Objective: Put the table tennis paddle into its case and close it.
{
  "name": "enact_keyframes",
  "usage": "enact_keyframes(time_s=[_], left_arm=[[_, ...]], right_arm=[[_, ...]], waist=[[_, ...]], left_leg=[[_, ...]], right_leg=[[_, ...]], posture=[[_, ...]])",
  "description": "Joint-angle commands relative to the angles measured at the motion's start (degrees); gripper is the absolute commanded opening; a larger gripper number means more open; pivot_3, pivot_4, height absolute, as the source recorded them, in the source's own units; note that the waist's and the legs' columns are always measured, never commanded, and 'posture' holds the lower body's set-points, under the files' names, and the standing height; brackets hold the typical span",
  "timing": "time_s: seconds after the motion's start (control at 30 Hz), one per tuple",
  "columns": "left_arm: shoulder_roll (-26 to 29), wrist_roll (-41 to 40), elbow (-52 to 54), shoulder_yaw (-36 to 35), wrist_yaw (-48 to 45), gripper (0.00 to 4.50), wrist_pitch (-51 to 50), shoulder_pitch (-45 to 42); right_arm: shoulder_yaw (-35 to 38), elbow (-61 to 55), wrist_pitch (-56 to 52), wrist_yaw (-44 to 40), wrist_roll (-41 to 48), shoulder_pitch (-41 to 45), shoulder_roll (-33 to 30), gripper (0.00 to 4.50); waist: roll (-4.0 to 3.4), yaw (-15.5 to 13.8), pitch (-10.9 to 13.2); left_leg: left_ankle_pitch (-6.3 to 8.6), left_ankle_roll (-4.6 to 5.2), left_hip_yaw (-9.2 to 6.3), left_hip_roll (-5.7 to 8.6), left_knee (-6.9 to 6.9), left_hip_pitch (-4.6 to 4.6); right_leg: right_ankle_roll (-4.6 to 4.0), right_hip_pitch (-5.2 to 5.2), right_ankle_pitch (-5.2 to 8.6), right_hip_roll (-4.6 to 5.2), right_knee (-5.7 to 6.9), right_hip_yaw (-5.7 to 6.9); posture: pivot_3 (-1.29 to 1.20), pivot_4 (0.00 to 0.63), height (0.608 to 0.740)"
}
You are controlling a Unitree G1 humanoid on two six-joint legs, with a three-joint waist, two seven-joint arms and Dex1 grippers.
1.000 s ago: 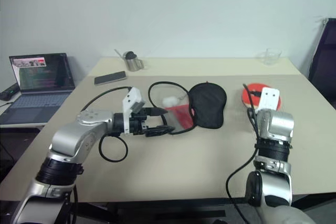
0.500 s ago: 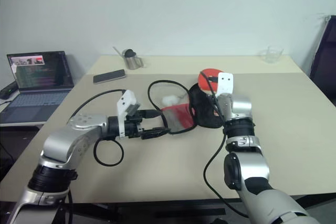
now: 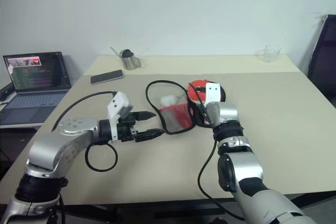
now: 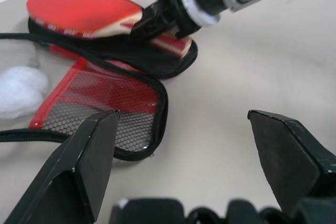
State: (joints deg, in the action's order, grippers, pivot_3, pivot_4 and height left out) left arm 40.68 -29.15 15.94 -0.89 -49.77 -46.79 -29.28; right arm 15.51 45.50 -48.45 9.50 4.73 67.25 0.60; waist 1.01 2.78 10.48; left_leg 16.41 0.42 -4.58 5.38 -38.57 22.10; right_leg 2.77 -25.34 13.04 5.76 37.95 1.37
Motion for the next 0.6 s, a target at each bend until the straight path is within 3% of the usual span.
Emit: enact_keyframes(time_s=[0.03, 0.33, 0.5, 0.6], left_arm=[[1.09, -1.02, 2.65, -2.18, 0.83, 4.28, -0.28, 0.25], [1.04, -1.41, 2.93, -2.24, 1.68, 4.28, -0.66, 0.05], [1.28, -1.43, 2.72, -2.14, 1.66, 4.28, -0.7, -0.27], [1.67, -1.08, 1.94, -2.17, 1.36, 4.28, -0.45, -0.41]], right_arm=[[-0.94, 0.06, 2.98, 0.0, 0.61, 1.02, 0.22, 1.09], [-0.9, 4.98, 8.22, 2.25, 0.86, 0.84, -0.19, 1.09], [-1.32, 6.4, 9.97, 2.38, 1.35, 0.54, -0.21, 2.7], [-1.39, 6.43, 10.49, 2.32, 1.53, 0.36, -0.12, 3.2]], waist=[[0.0, 0.07, 0.0], [0.0, 0.14, 0.0], [0.0, 0.16, 0.0], [0.0, 0.38, 0.0]], left_leg=[[0.0, 0.0, 0.0, 0.0, 0.0, 0.0], [0.0, 0.0, 0.04, 0.0, -0.01, -0.07], [0.0, 0.0, 0.06, 0.0, -0.02, -0.08], [0.0, 0.0, 0.07, -0.02, -0.02, -0.09]], right_leg=[[0.0, 0.0, 0.0, 0.0, 0.0, 0.0], [0.0, 0.02, 0.0, -0.02, 0.04, -0.05], [-0.01, 0.04, -0.01, -0.03, 0.04, -0.06], [-0.02, 0.03, -0.01, -0.04, 0.04, -0.08]], posture=[[0.0, 0.15, 0.74], [0.0, 0.15, 0.74], [0.0, 0.15, 0.74], [0.0, 0.15, 0.74]])
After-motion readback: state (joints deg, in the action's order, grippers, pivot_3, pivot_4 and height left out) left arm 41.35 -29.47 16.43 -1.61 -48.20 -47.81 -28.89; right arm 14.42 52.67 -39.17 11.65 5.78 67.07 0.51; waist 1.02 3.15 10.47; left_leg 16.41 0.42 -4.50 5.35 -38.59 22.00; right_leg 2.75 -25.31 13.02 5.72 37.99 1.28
